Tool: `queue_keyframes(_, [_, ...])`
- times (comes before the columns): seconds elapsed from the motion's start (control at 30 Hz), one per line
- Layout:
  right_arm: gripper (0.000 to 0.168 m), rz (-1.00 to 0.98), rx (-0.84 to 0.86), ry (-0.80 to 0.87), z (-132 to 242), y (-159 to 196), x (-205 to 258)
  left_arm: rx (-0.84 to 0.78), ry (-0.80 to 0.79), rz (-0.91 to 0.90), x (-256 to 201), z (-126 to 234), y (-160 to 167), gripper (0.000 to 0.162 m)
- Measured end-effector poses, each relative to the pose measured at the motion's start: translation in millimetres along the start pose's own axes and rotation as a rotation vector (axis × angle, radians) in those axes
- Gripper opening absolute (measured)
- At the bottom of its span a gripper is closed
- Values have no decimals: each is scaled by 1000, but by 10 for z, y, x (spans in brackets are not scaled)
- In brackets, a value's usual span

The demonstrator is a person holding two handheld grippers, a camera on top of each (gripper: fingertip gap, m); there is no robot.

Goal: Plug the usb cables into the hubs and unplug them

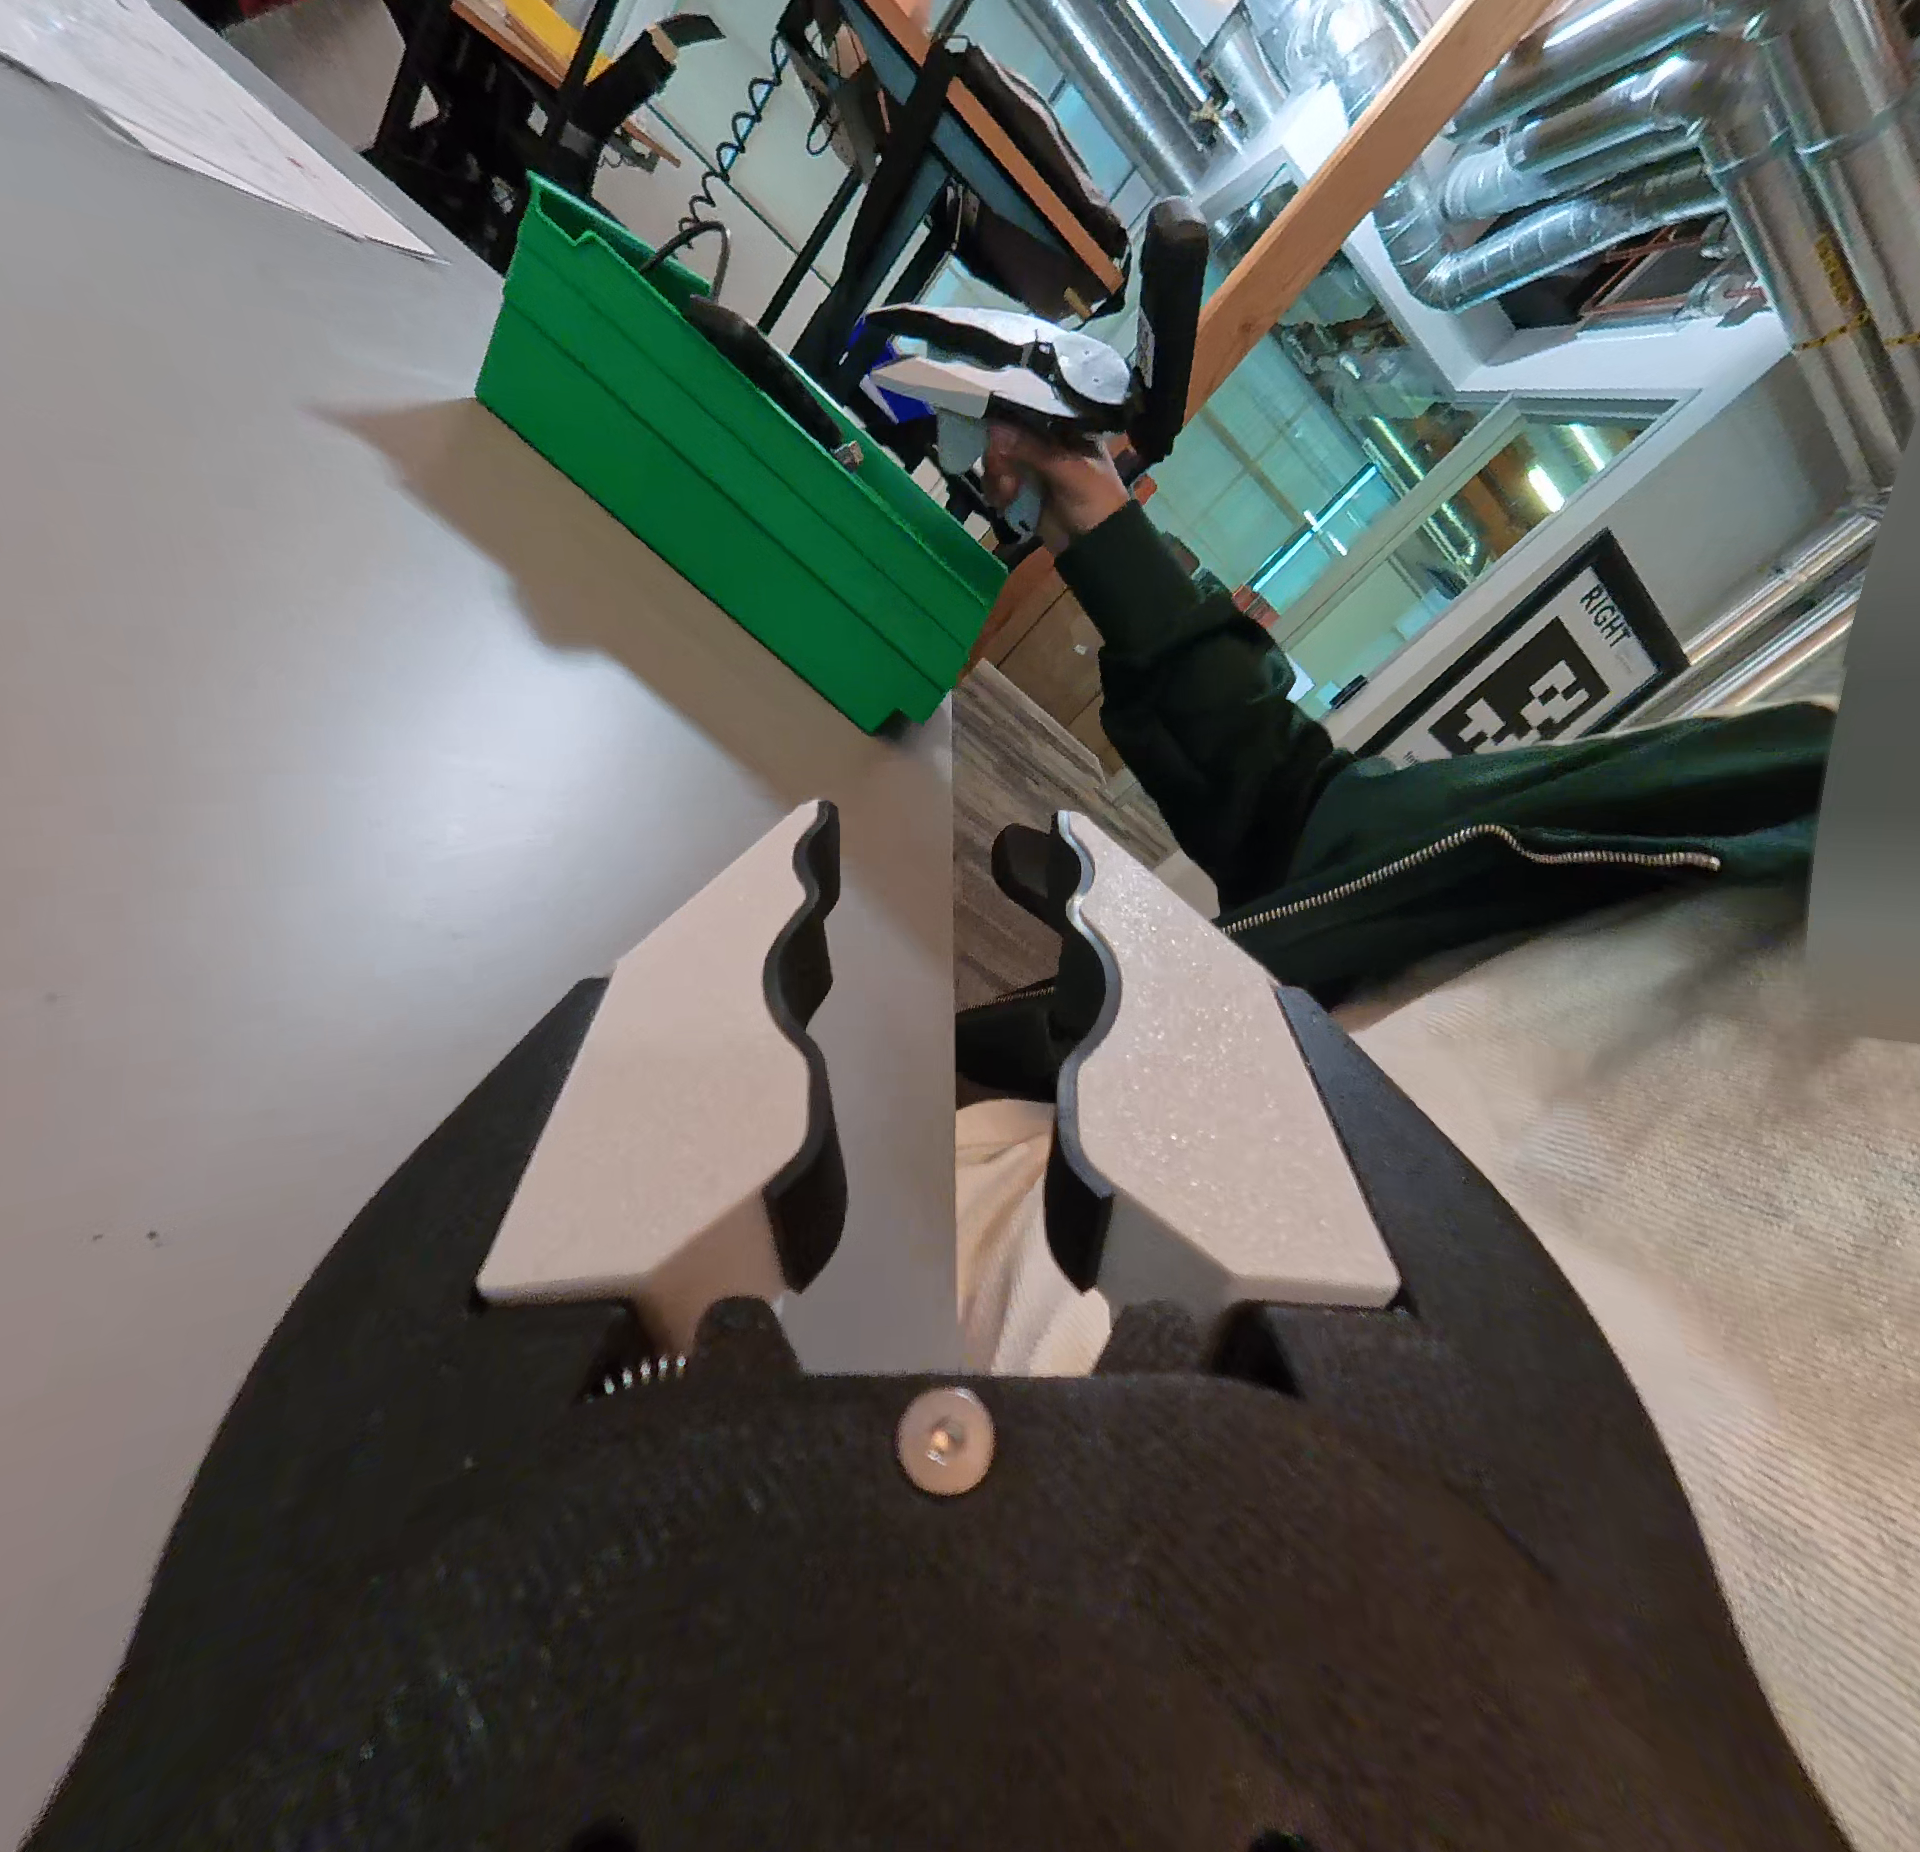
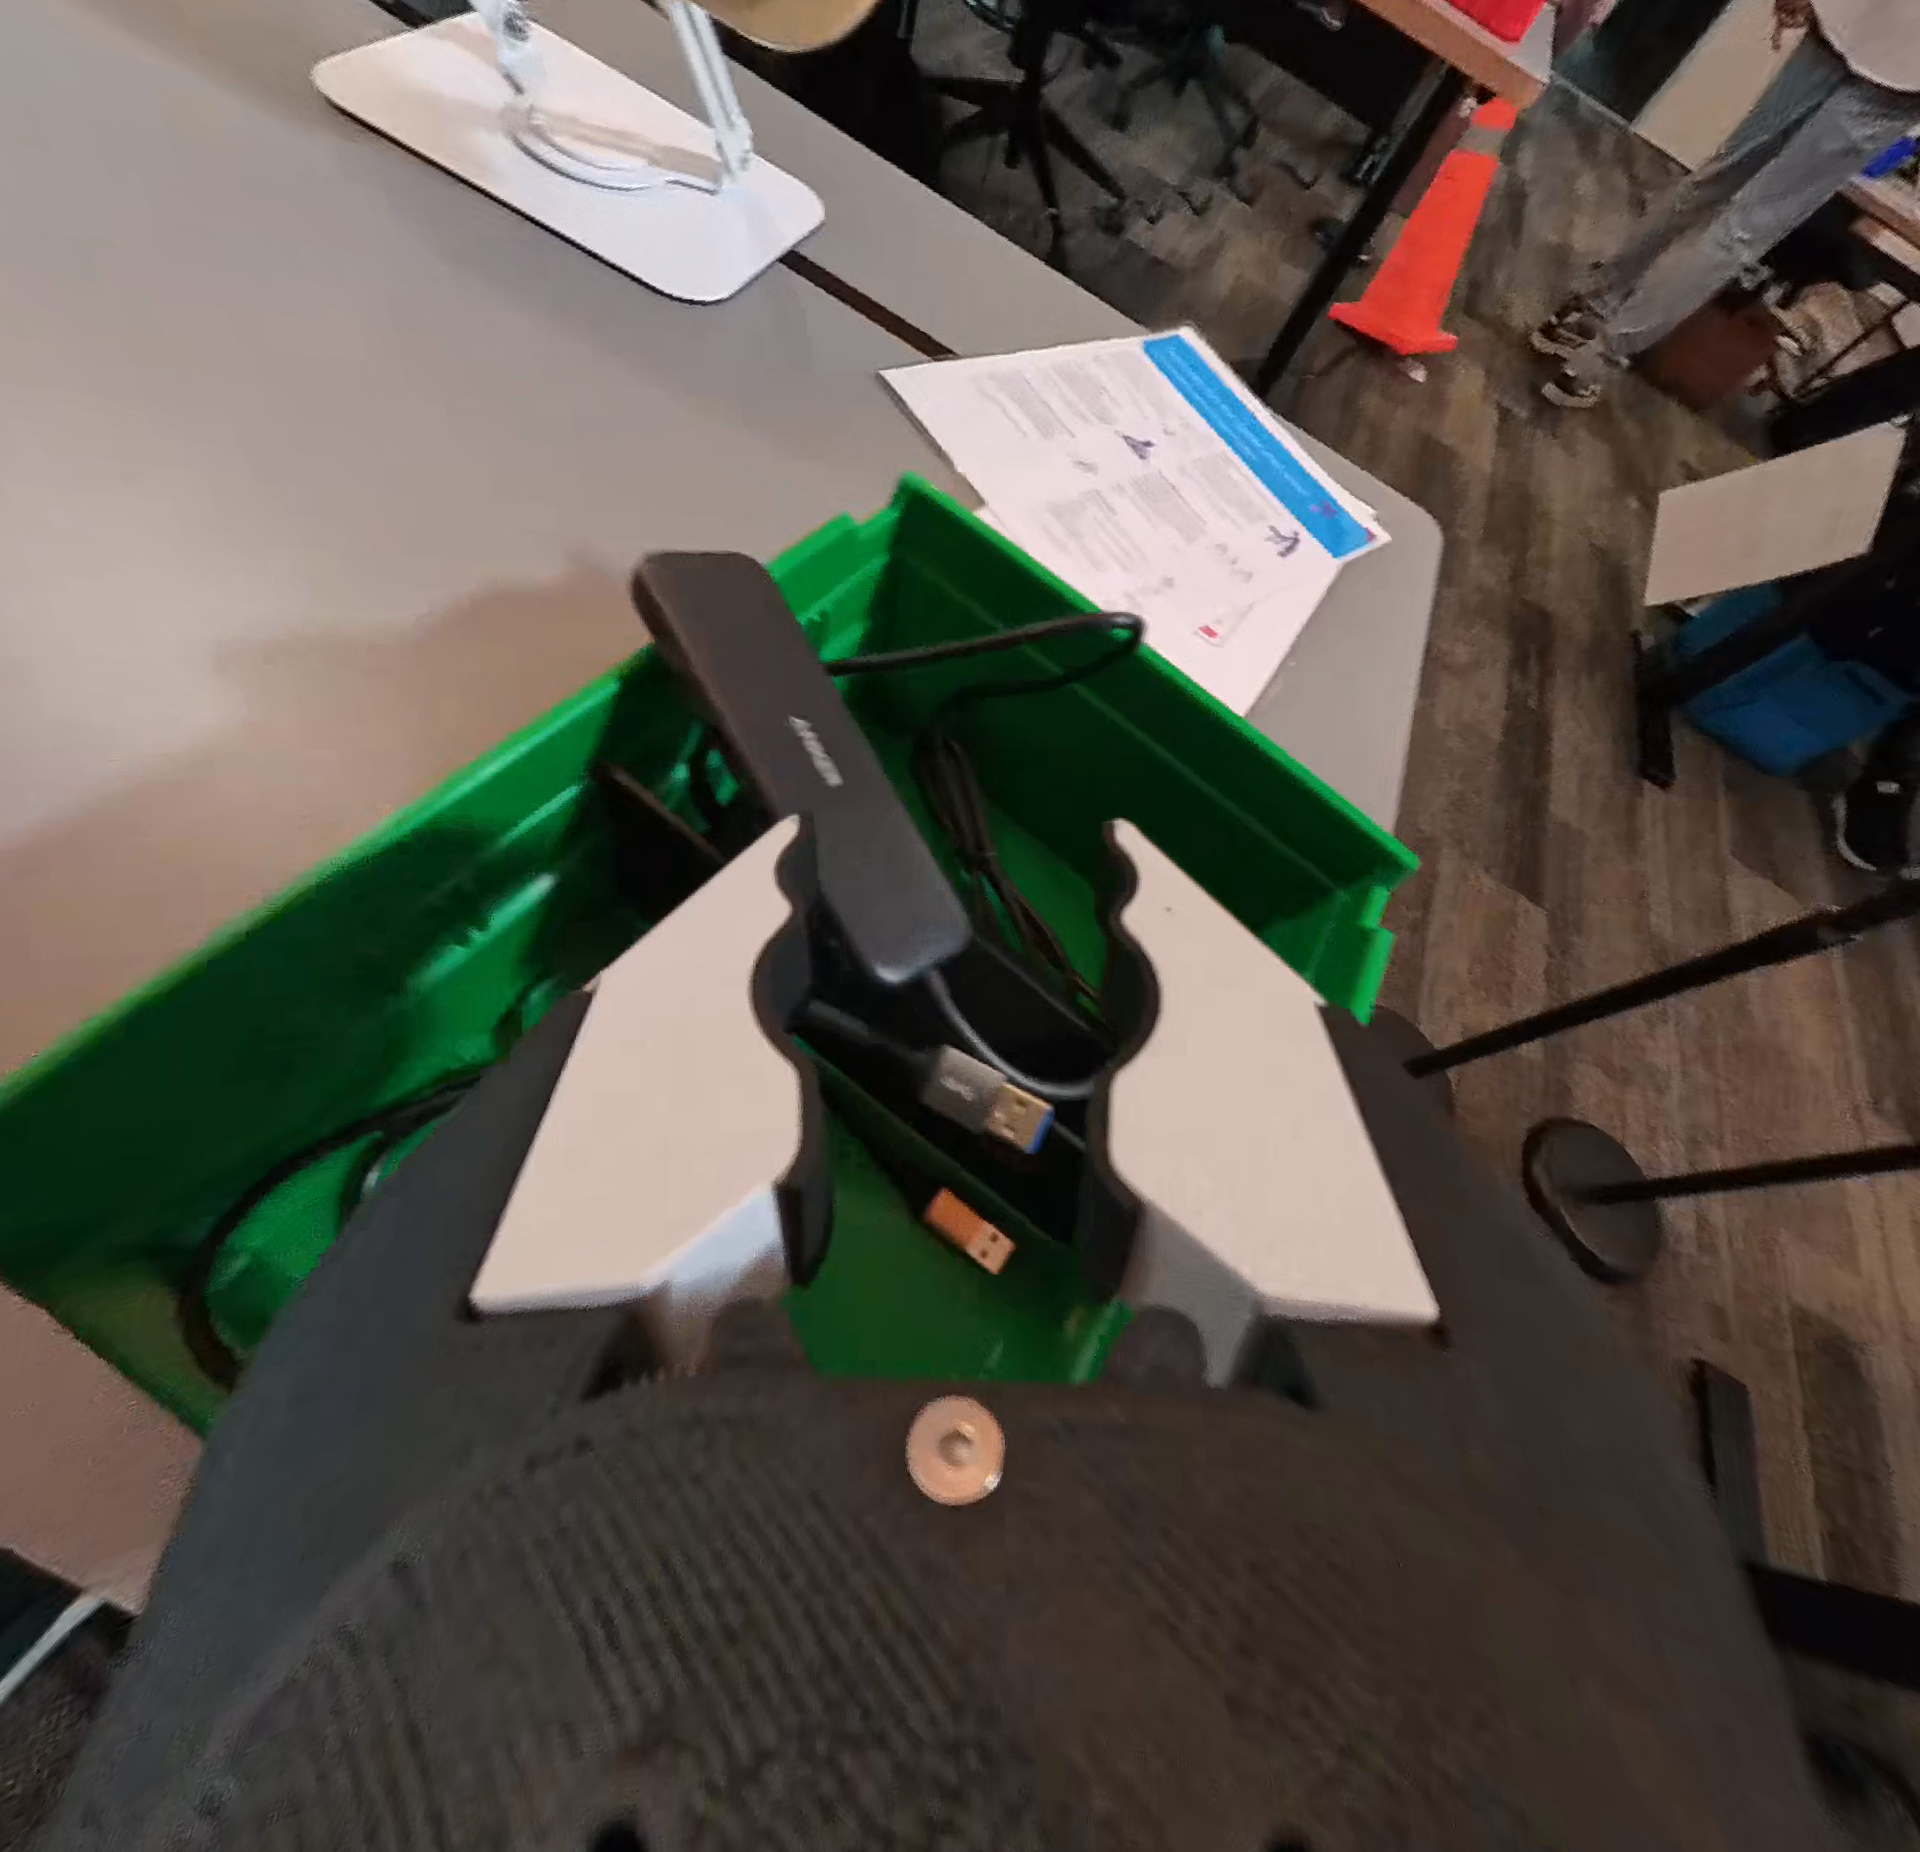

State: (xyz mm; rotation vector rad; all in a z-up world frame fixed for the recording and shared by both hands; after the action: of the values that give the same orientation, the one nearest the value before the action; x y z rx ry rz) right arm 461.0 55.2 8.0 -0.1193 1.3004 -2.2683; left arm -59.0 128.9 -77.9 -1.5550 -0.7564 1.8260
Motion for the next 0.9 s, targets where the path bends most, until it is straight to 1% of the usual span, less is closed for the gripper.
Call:
queue_keyframes(0.13, [50,2,-55,-38,-63,-137,236,-26,-10,-17,-119,-9,19,38])
queue_keyframes(0.17, [45,22,-59,-40,-94,-143,286,-28,-18,-29,-147,-14,38,37])
queue_keyframes(0.23, [21,66,-24,0,-241,-76,324,-26,-36,-45,-193,-36,87,36])
queue_keyframes(0.27, [14,60,7,44,-346,-15,298,-26,-50,-48,-211,-50,110,35])
queue_keyframes(0.3, [11,30,55,97,-448,51,246,-30,-64,-48,-232,-59,129,35])
queue_keyframes(0.33, [1,-12,104,163,-517,102,185,-41,-77,-48,-253,-59,149,35])
queue_keyframes(0.37, [0,-51,121,208,-541,116,149,-53,-96,-48,-273,-49,176,34])
queue_keyframes(0.43, [1,-111,83,208,-500,56,170,-91,-121,-33,-335,2,238,32])
queue_keyframes(0.47, [10,-122,59,207,-438,6,205,-118,-128,-22,-372,32,265,30])
queue_keyframes(0.5, [19,-113,40,214,-347,-48,247,-147,-136,-11,-400,56,289,28])
queue_keyframes(0.53, [23,-97,12,238,-234,-99,289,-177,-147,-3,-419,64,307,26])
queue_keyframes(0.6, [25,-76,-74,263,-8,-179,389,-207,-182,9,-429,34,358,24])
queue_keyframes(0.67, [32,-121,-167,279,188,-152,499,-186,-218,22,-436,-34,436,25])
queue_keyframes(0.73, [23,-200,-271,253,286,15,625,-156,-258,2,-475,-91,508,30])
queue_keyframes(0.77, [21,-243,-303,234,306,148,687,-136,-301,-33,-491,-104,545,31])
queue_keyframes(0.8, [8,-284,-343,221,321,298,752,-121,-356,-72,-502,-102,576,29])
queue_keyframes(0.83, [0,-306,-392,211,333,449,823,-117,-406,-103,-506,-88,602,20])
queue_keyframes(0.87, [0,-321,-425,230,361,582,873,-115,-447,-119,-497,-63,621,16])
queue_keyframes(0.9, [0,-332,-441,284,431,669,889,-118,-477,-120,-483,-26,628,15])
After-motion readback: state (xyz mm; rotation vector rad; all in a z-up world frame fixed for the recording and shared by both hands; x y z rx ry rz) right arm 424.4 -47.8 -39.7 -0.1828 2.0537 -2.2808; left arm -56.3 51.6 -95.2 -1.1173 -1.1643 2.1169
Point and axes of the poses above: each gripper's, where its closed fingertips meet, z back along the fingers, y out of its underside, x = y × z across the jaws, the point moved 10 cm from there along z, back along the fingers, and after that the axes turned 15 degrees about -y, right-handed, at the moved point
